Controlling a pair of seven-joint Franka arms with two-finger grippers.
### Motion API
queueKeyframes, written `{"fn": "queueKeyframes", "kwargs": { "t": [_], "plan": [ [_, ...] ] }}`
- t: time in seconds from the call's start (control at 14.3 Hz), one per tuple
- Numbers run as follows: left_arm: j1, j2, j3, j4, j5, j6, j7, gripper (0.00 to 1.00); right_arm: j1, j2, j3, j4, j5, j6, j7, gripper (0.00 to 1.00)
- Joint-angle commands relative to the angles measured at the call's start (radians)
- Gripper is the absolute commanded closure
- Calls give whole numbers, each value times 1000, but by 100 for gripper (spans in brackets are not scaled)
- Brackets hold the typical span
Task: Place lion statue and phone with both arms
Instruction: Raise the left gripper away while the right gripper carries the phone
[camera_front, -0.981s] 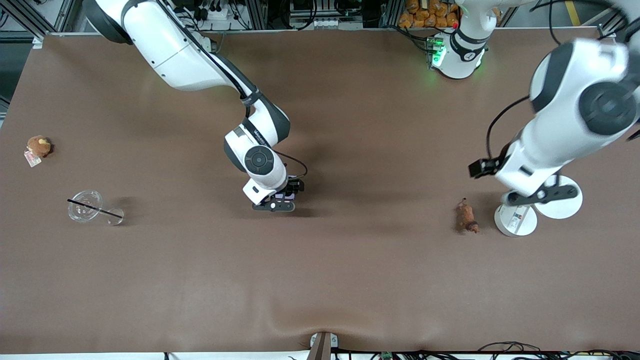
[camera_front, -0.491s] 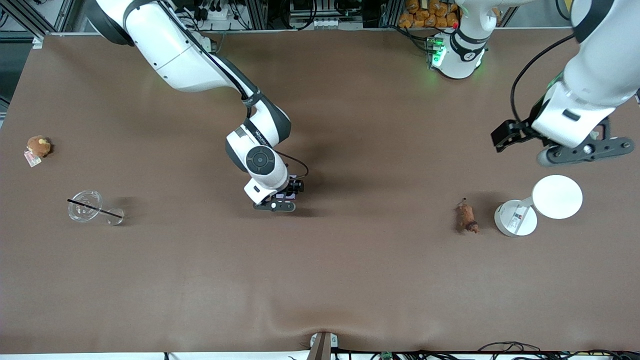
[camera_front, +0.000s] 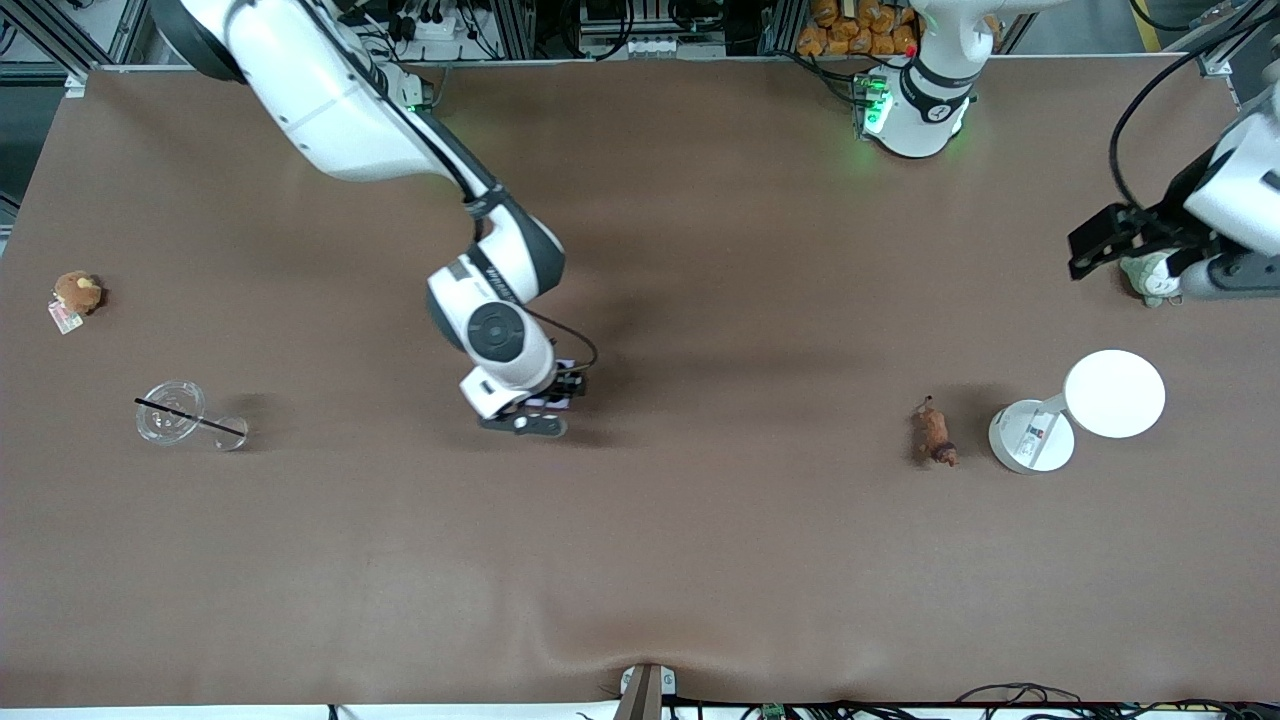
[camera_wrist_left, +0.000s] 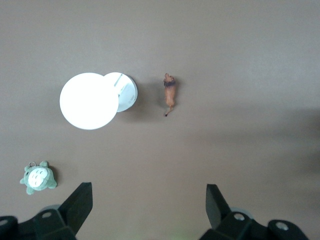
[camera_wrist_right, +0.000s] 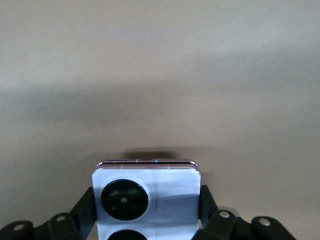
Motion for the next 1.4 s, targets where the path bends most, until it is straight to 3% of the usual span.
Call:
{"fn": "queueKeyframes", "kwargs": {
  "t": [0.0,0.28,0.77,1.19,1.33],
  "plan": [
    [-63,-119,76,-124,-35,3,15,0,-43,-141,-26,-33,-1,-135,-50,65],
    [-62,-127,70,-135,-35,-2,12,0,-63,-250,-130,-99,-1,-201,-211,65],
    [-65,-126,70,-129,-34,-13,12,0,-87,-327,-273,-288,-6,-91,-344,64],
    [-63,-126,70,-129,-35,-13,12,0,-105,-327,-385,-535,-6,274,-497,63],
    [-62,-129,70,-129,-34,-14,12,0,-118,-321,-410,-566,-4,330,-543,63]
  ]
}}
